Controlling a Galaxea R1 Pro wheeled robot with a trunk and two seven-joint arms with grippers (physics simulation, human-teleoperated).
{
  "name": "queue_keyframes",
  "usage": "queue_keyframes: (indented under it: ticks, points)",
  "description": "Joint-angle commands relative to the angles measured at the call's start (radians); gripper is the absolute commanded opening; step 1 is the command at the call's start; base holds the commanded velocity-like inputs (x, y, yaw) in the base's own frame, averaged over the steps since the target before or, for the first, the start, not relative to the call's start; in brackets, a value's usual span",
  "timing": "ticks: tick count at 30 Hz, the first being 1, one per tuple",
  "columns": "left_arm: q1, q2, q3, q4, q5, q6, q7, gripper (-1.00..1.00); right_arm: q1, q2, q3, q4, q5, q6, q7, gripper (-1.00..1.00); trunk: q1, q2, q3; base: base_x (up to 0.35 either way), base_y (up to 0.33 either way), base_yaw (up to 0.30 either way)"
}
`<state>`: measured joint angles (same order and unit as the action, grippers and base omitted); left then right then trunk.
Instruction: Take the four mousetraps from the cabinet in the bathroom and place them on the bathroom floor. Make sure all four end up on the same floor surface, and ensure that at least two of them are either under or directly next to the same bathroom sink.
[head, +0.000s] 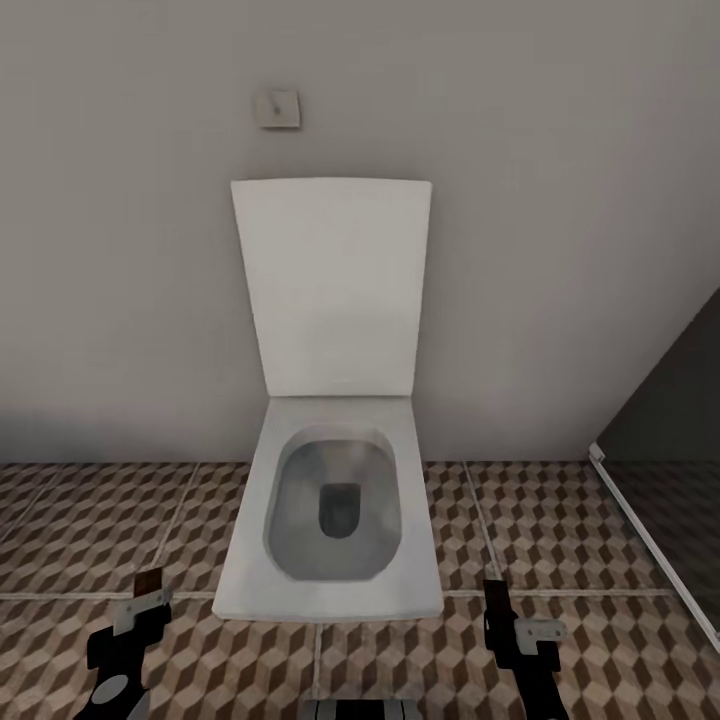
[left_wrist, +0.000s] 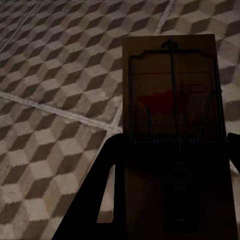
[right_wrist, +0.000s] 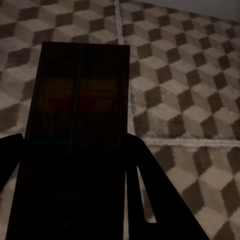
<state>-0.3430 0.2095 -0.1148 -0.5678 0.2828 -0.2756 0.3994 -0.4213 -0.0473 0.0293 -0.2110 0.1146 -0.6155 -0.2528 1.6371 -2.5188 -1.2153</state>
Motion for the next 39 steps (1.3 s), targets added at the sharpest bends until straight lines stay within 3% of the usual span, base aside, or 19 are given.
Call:
queue_keyframes:
  ticks: [1,39]
  points:
    - [-0.001,0.002,-0.009,0.0,0.007,-0.004,0.011,-1.0,-0.001,0.0,0.002,0.001,0.007,-0.001,-0.006,-1.0,0.0,0.0,-0.001,0.0,0.047,0.0]
    - [-0.001,0.004,-0.008,0.0,0.007,0.029,0.014,-1.0,-0.001,0.0,0.003,0.001,0.008,-0.001,-0.006,-1.0,0.0,0.0,-0.001,0.036,0.027,0.0]
